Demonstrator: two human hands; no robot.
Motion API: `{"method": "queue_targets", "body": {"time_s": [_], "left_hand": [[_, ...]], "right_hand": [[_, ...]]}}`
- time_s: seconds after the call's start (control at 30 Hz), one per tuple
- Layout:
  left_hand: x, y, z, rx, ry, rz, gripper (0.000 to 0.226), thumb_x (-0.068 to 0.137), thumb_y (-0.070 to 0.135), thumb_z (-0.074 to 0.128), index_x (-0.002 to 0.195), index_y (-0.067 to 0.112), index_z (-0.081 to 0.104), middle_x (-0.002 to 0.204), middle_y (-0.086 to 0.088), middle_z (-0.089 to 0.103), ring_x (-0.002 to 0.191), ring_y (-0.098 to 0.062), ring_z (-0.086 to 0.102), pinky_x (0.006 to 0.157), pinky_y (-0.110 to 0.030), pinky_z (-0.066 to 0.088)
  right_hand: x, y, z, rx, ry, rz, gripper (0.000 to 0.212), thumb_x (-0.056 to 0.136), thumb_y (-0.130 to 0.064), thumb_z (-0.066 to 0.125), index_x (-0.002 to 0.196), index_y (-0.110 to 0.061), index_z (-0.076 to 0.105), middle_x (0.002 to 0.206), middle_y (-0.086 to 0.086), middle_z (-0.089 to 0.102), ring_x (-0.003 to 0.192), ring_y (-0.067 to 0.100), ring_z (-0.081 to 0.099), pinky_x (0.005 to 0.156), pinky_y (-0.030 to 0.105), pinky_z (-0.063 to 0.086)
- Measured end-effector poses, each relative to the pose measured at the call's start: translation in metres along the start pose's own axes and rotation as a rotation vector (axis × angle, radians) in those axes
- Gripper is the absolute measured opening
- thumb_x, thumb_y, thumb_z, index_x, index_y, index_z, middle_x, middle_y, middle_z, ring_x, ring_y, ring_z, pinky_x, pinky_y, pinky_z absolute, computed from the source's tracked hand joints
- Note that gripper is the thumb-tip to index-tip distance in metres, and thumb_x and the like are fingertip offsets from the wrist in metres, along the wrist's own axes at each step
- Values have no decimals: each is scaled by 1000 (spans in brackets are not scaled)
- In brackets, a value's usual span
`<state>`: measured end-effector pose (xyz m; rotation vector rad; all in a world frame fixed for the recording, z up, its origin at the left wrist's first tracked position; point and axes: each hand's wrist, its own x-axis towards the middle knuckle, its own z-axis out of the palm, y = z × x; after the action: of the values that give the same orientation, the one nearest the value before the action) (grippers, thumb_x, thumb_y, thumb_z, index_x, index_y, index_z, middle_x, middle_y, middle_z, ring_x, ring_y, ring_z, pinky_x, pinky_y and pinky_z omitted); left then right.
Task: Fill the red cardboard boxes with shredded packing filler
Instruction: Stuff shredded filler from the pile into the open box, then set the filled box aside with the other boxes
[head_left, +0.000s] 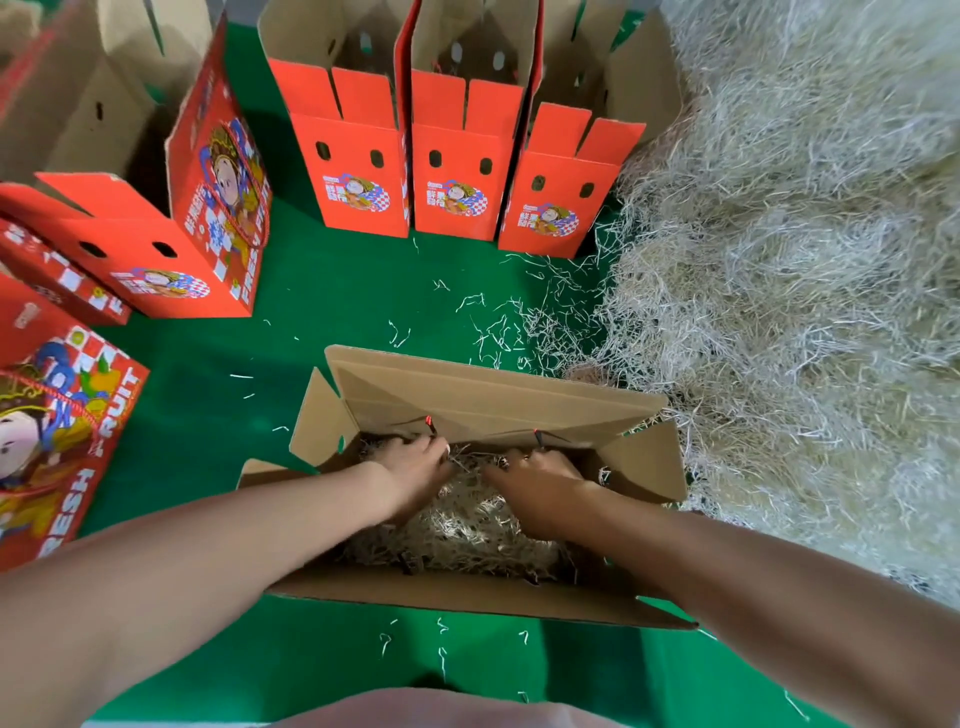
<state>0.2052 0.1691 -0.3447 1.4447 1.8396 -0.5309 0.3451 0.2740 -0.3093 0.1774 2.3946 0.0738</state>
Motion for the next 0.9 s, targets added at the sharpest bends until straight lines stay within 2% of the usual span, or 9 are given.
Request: {"method": "queue_targets", "body": {"time_s": [0.1,0.17,0.33,0.4,0.43,0.5,0.6,0.7,0.9], "left_hand": [[-12,-11,1,83,-315,-102,50,92,6,49,139,-2,34,133,-16,45,110,-25,44,101,-36,36],[-18,-14,-7,47,-232,-46,34,92,8,45,124,-3,52,112,-15,56,87,-23,47,80,-34,45],[-29,0,-37,1,92,-7,29,90,20,49,119,15,54,102,-5,63,77,-18,60,64,-29,53],[-39,4,-48,27,114,3,26,91,24,48,113,12,55,99,-7,64,74,-18,58,63,-30,51],[-45,6,-52,14,133,25,23,92,28,49,106,11,56,90,-5,63,69,-16,57,58,-29,49],[-59,9,-60,-87,145,83,23,92,34,53,98,11,56,78,0,57,59,-13,51,53,-27,43],[-80,12,-72,-146,129,183,39,92,36,54,125,15,52,109,-3,62,83,-16,59,73,-29,47],[-94,12,-87,-145,267,155,46,91,39,53,132,18,50,131,0,54,112,-16,54,87,-23,40],[-120,3,-110,-245,606,-16,26,88,32,57,94,10,70,97,-3,69,97,-21,62,89,-32,47]], "right_hand": [[-4,0,-10,104,-57,60,47,85,-12,54,130,-13,39,122,15,52,107,32,54,83,42,46],[-15,2,-24,204,19,72,38,85,-8,51,123,-11,46,121,13,55,107,31,55,85,41,46],[-60,6,-57,355,818,-5,18,86,-9,54,104,-9,59,96,9,63,77,26,63,68,38,55],[-72,17,-63,256,1163,41,28,75,-4,63,103,-6,60,99,12,60,86,27,58,73,38,52],[-76,25,-66,189,1188,125,38,72,-7,63,110,-6,57,108,14,57,97,30,53,80,42,48],[-80,45,-71,186,891,278,54,75,-21,61,126,-11,47,123,10,50,113,30,45,94,45,40],[-81,70,-70,298,421,366,20,90,-28,52,105,-15,51,86,-3,54,83,17,59,75,31,53],[-75,84,-70,355,447,336,18,92,-31,49,85,-15,53,70,-6,48,75,14,58,72,30,54],[-57,87,-87,591,533,475,23,87,-20,48,65,-14,46,62,-1,49,61,17,54,52,24,45]]}}
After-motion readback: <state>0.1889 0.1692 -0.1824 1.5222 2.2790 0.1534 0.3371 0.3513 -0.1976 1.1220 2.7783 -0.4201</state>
